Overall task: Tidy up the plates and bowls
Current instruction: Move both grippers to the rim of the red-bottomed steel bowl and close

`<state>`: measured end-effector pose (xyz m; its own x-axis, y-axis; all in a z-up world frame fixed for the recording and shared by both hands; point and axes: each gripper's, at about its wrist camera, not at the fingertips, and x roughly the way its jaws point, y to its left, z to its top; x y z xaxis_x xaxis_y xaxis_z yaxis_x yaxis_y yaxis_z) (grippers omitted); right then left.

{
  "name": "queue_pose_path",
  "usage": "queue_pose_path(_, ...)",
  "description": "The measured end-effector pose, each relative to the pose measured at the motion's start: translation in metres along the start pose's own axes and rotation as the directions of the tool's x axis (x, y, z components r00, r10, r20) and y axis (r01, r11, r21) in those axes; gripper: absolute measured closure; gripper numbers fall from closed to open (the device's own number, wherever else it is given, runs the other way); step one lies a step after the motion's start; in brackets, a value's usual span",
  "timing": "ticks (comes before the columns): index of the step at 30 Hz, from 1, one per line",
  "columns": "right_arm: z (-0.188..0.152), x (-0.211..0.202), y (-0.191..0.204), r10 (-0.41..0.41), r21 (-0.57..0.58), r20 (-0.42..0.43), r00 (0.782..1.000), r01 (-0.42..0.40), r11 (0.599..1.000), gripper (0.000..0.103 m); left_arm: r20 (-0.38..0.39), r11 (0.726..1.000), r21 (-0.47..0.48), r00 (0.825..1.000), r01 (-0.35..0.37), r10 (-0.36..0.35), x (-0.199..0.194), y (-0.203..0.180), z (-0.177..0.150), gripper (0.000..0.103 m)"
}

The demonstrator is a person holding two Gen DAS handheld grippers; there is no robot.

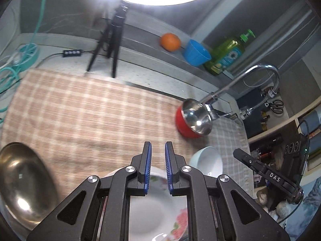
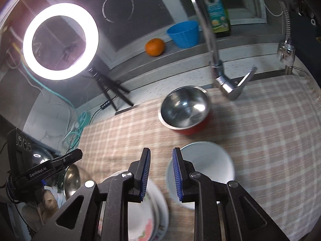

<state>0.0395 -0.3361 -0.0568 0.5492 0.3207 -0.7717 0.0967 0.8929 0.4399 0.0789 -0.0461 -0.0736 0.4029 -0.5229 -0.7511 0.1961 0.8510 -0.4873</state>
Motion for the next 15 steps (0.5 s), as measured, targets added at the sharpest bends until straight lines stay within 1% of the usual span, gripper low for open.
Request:
queue_pose_path(4, 0.018, 0.008, -0.030, -0.001, 0.035, -0.012, 1.000, 0.002, 0.999, 0.082, -0.051, 1.000, 0.006, 0.998, 0.029, -0.029, 0.033, -0.022, 0.005, 0.091)
queue_pose_path(8, 0.036, 0.017, -0.050, -0.014, 0.055, 0.007, 1.000, 0.013, 0.998, 0.082, -0.086, 1.000, 0.007, 0.996, 0.028, -0.028, 0.068, -0.038, 0.018, 0.091)
queue_pose_path(9, 0.039, 0.019, -0.053, -0.005, 0.063, 0.003, 1.000, 0.005, 0.998, 0.082, -0.094, 1.000, 0.009, 0.995, 0.025, -0.024, 0.077, -0.042, 0.022, 0.089)
queue_pose_path(10, 0.043, 0.024, -0.057, 0.012, 0.080, -0.007, 1.000, -0.011, 0.997, 0.082, -0.103, 1.000, 0.007, 0.995, 0.019, -0.018, 0.086, -0.043, 0.026, 0.083)
queue_pose_path(11, 0.046, 0.030, -0.060, 0.026, 0.097, -0.015, 1.000, -0.024, 0.995, 0.082, -0.107, 1.000, 0.004, 0.994, 0.019, -0.019, 0.092, -0.043, 0.030, 0.082)
queue_pose_path(13, 0.050, 0.038, -0.064, 0.029, 0.106, -0.026, 0.999, -0.026, 0.994, 0.082, -0.126, 1.000, 0.006, 0.992, 0.018, -0.017, 0.106, -0.045, 0.038, 0.081)
queue_pose_path(15, 0.054, 0.048, -0.068, 0.006, 0.111, -0.036, 0.999, -0.002, 0.994, 0.082, -0.132, 1.000, -0.003, 0.991, 0.019, -0.020, 0.117, -0.047, 0.045, 0.081)
